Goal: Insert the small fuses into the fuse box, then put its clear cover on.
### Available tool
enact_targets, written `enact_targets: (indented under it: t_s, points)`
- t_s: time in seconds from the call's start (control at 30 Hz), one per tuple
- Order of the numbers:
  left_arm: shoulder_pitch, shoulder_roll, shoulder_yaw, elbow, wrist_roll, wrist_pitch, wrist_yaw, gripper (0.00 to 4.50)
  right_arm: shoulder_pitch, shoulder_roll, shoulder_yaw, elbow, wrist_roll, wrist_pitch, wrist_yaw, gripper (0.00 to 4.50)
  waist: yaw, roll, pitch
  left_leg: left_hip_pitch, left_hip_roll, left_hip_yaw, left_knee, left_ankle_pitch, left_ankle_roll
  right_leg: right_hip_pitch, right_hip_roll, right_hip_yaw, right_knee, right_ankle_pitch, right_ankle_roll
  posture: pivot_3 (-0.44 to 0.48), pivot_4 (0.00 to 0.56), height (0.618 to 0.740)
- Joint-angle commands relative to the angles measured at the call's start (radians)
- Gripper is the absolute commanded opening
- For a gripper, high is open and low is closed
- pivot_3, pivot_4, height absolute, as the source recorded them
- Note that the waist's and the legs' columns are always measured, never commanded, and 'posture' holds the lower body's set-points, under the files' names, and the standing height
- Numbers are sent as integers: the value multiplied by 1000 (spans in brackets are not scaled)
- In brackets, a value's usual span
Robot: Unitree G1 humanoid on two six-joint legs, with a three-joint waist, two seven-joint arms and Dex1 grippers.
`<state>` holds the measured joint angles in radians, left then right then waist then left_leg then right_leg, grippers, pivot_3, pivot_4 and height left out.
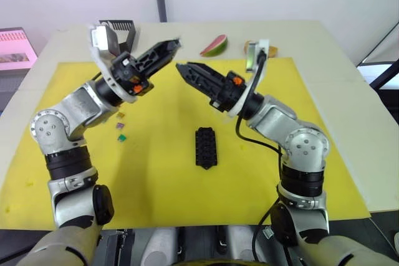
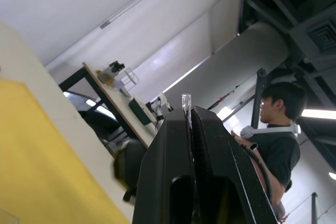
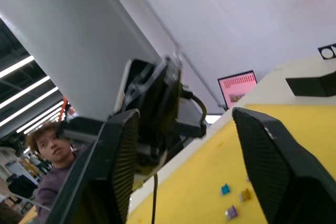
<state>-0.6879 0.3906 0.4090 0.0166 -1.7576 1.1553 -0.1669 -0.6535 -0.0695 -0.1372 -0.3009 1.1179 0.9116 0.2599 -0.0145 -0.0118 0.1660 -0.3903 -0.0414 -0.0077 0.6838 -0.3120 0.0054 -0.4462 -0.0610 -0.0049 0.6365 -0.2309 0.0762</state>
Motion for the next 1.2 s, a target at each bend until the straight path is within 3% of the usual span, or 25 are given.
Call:
enact_targets:
  t_s: [0.03, 0.53, 0.6, 0.7, 1.2]
  points:
    - [14, 26, -9, -34, -31, -27, -36, 0, -36, 13, -23, 2, 51, -22, -25, 3212, 0, 0, 0, 0, 0, 0, 0, 0, 0, 0, 0, 0, 0, 0, 0, 0, 150, 740]
    - [48, 74, -58, -45, -26, -49, -98, 0, -33, -13, 1, 18, 47, -29, -23, 3212, 1, 0, 0, 0, 0, 0, 0, 0, 0, 0, 0, 0, 0, 0, 0, 0, 150, 740]
    - [50, 72, -63, -44, -21, -53, -103, 0, -31, -14, 1, 17, 55, -29, -21, 2671, 0, 0, 0, 0, 0, 0, 0, 0, 0, 0, 0, 0, 0, 0, 0, 0, 150, 740]
    - [53, 72, -69, -45, -24, -59, -106, 0, -31, -20, 6, 18, 52, -28, -22, 1448, 0, 0, 0, 0, 0, 0, 0, 0, 0, 0, 0, 0, 0, 0, 0, 0, 150, 740]
    - [49, 89, -85, -44, -20, -67, -129, 0, -20, -33, 22, -18, 75, -20, -15, 1448, 0, 0, 0, 0, 0, 0, 0, 0, 0, 0, 0, 0, 0, 0, 0, 0, 150, 740]
